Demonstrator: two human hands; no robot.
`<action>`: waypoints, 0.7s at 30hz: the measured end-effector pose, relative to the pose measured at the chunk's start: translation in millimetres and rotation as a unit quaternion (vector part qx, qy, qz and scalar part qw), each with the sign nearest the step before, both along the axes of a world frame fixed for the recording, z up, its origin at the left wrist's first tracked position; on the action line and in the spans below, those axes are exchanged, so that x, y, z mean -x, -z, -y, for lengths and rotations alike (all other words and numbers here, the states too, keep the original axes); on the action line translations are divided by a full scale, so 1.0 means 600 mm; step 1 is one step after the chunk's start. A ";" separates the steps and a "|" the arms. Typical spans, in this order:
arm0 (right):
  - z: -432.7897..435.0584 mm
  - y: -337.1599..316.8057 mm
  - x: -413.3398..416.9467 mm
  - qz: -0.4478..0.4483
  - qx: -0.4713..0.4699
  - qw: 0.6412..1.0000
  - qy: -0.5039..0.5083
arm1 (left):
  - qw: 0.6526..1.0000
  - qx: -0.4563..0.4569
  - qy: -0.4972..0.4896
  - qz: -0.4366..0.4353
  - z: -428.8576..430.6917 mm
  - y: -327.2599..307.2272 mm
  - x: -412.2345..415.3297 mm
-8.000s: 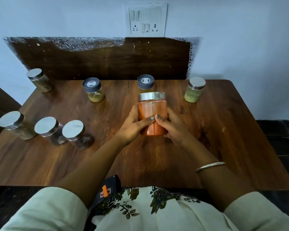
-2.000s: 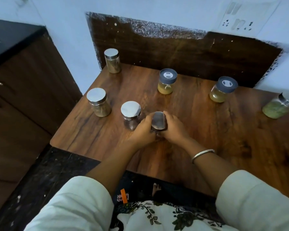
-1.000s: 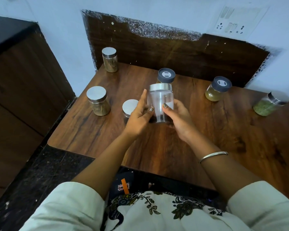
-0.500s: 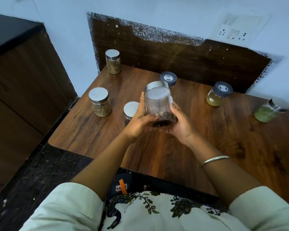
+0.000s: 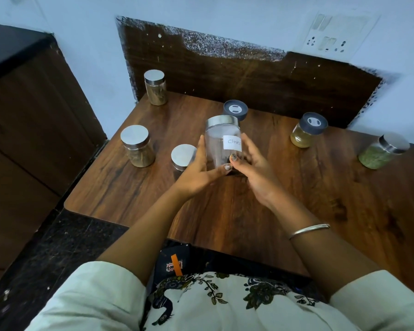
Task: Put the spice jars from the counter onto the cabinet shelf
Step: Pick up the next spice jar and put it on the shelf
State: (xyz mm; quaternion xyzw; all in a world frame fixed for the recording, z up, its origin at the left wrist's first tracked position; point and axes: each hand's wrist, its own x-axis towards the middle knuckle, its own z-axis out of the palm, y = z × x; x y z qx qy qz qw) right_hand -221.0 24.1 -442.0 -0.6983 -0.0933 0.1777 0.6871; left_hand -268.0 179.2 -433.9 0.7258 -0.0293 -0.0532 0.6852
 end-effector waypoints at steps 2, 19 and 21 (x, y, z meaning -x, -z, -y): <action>0.005 -0.002 -0.002 -0.020 -0.024 1.000 0.004 | 1.000 0.020 -0.004 -0.009 0.002 -0.004 0.001; 0.060 -0.072 -0.033 0.078 0.037 0.996 0.022 | 0.993 -0.086 0.024 0.071 0.019 -0.043 -0.056; 0.071 -0.101 -0.056 0.113 0.043 0.992 0.038 | 0.985 -0.126 0.019 0.119 0.026 -0.068 -0.081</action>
